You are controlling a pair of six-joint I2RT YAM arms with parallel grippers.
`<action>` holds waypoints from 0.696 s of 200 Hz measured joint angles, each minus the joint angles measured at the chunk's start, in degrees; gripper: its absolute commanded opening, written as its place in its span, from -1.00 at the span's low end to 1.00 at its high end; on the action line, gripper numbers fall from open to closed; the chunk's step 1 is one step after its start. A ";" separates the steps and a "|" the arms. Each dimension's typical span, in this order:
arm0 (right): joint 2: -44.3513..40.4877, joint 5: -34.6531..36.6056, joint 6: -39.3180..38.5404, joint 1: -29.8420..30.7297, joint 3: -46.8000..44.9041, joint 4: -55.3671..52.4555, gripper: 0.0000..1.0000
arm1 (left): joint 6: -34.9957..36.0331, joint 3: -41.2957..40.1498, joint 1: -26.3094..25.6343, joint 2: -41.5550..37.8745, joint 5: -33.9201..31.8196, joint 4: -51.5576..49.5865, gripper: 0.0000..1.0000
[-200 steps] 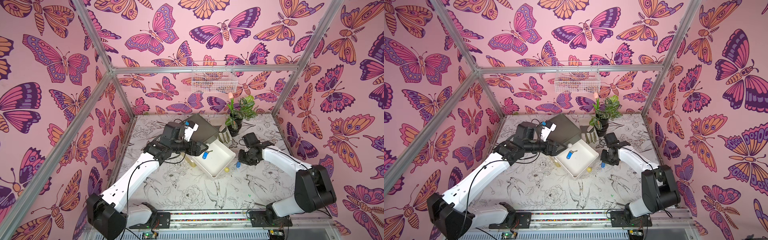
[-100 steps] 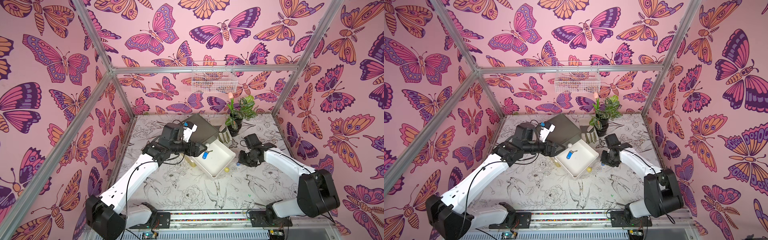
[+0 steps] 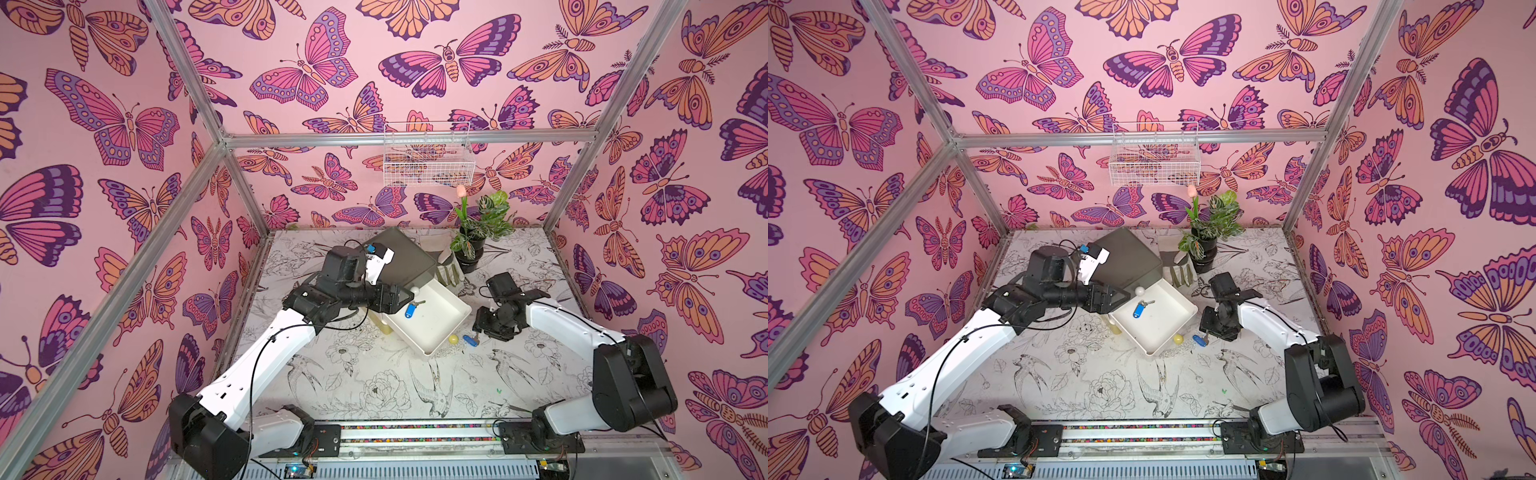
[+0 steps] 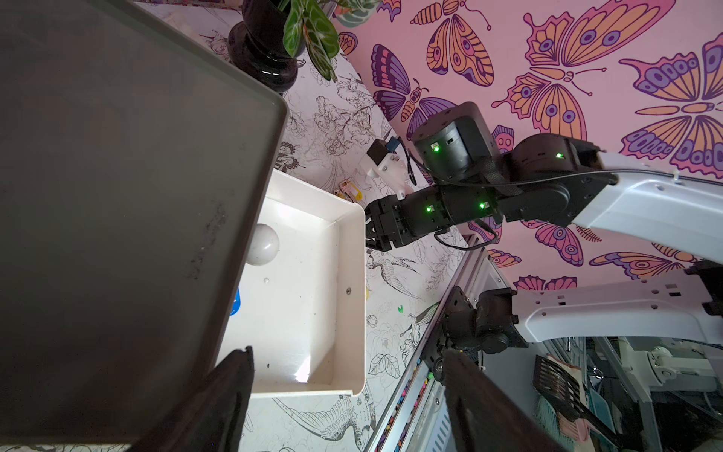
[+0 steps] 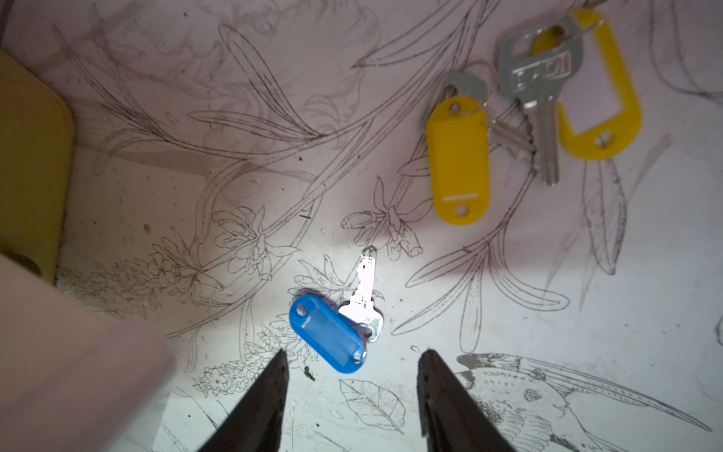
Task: Take the keys out of the drawer
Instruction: Place the key at the center of the board.
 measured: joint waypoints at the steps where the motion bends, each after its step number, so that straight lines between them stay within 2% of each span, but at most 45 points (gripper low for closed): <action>1: 0.00 -0.02 0.02 0.00 0.00 0.02 0.12 | 0.00 -0.02 0.00 -0.02 -0.02 0.00 0.64; 28: -2.19 -1.77 0.37 -1.49 -1.01 1.42 0.11 | 0.00 -0.42 0.00 -0.44 -0.04 -0.09 0.64; 95: -13.03 0.48 0.48 -2.12 1.97 -2.36 0.06 | 0.04 -0.44 0.76 -0.50 -0.81 -0.09 0.63; 139: -18.60 -5.11 2.71 -0.28 6.88 -1.27 -0.10 | 0.02 -0.42 1.92 -0.50 -2.16 -0.13 0.61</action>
